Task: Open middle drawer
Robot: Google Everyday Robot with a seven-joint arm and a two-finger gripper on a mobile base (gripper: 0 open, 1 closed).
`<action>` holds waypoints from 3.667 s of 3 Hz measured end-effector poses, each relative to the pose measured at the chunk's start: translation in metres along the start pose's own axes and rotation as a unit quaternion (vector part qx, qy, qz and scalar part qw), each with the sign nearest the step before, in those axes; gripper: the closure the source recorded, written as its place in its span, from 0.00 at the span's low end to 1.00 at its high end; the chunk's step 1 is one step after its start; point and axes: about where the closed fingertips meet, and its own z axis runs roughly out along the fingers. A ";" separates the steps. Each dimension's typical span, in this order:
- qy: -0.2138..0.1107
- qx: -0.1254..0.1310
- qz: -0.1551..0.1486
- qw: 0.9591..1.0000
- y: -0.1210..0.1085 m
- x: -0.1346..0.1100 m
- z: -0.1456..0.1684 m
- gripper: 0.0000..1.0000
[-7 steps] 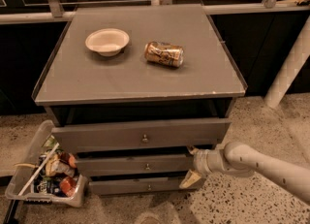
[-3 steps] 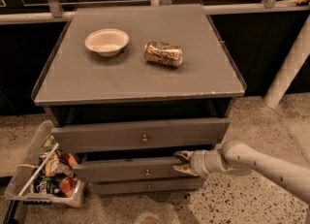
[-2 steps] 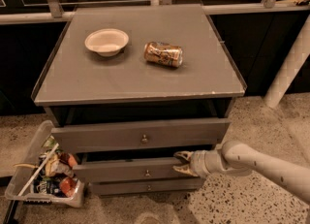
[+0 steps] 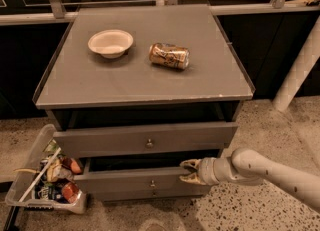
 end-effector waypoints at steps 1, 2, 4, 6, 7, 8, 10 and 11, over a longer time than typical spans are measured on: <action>0.000 0.000 0.000 1.000 0.000 0.000 0.000 0.58; 0.000 0.000 0.000 1.000 0.000 0.000 0.000 0.35; -0.019 -0.001 0.012 1.000 0.021 0.007 -0.005 0.12; -0.040 0.007 0.020 0.999 0.062 0.014 -0.027 0.59; -0.040 0.007 0.020 0.999 0.061 0.010 -0.030 0.83; -0.039 0.008 0.019 0.999 0.060 0.007 -0.033 1.00; -0.039 0.007 0.019 0.999 0.060 0.006 -0.034 0.58; -0.039 0.007 0.019 0.999 0.060 0.006 -0.034 0.36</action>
Offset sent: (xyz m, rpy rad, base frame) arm -0.0002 -0.0006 -0.0010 0.0014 0.0019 -0.0032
